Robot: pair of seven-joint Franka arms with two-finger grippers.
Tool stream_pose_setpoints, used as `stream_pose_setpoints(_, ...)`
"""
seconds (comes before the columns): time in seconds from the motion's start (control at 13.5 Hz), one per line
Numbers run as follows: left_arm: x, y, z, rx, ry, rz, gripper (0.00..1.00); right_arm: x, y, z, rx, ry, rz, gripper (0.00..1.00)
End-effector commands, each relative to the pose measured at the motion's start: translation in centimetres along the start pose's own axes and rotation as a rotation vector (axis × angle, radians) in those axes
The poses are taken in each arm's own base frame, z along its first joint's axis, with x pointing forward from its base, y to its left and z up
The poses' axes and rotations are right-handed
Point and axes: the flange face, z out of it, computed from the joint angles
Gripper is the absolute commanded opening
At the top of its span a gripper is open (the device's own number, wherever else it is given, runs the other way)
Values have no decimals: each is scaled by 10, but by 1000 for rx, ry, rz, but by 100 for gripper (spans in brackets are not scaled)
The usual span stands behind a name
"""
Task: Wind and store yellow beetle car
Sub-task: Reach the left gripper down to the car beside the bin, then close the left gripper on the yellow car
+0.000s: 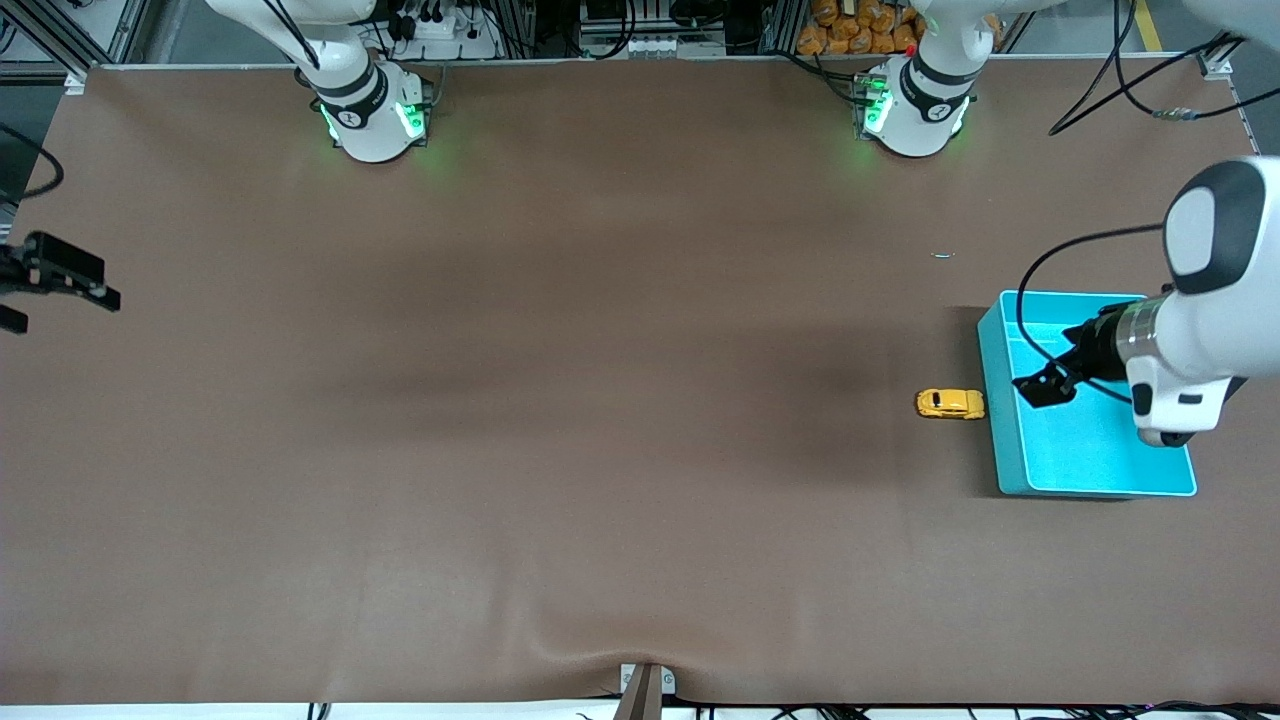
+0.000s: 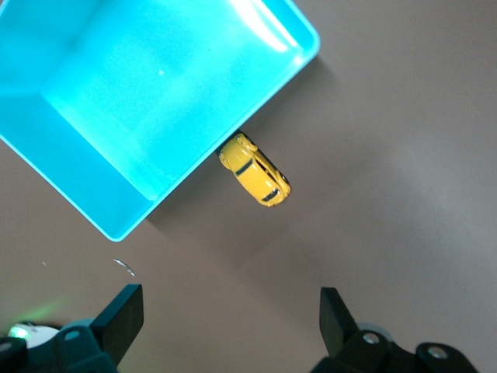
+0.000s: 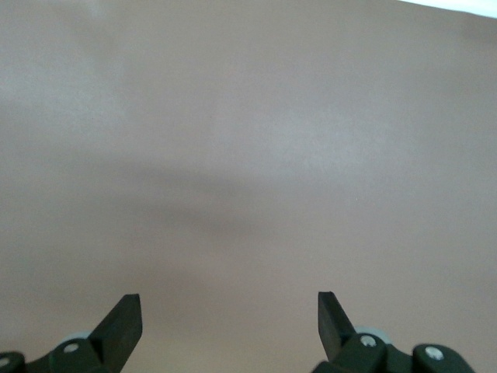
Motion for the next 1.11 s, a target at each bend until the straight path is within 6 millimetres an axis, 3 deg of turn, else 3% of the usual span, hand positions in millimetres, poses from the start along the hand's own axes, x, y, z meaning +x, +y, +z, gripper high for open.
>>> stream_pose_setpoints(0.0, 0, -3, 13, 0, 16, -130, 100, -15, -19, -1, -17, -5, 48, 100)
stream_pose_setpoints(0.3, -9, -10, 63, -17, 40, -317, 100, -50, -33, 9, -23, 52, 40, 100)
stream_pose_setpoints(0.59, -16, -8, 118, -110, 108, -649, 100, -51, -46, 7, -22, 37, 17, 100)
stream_pose_setpoints(1.04, -32, -28, 179, -160, 147, -655, 100, -57, -48, -6, -65, -6, 5, 100)
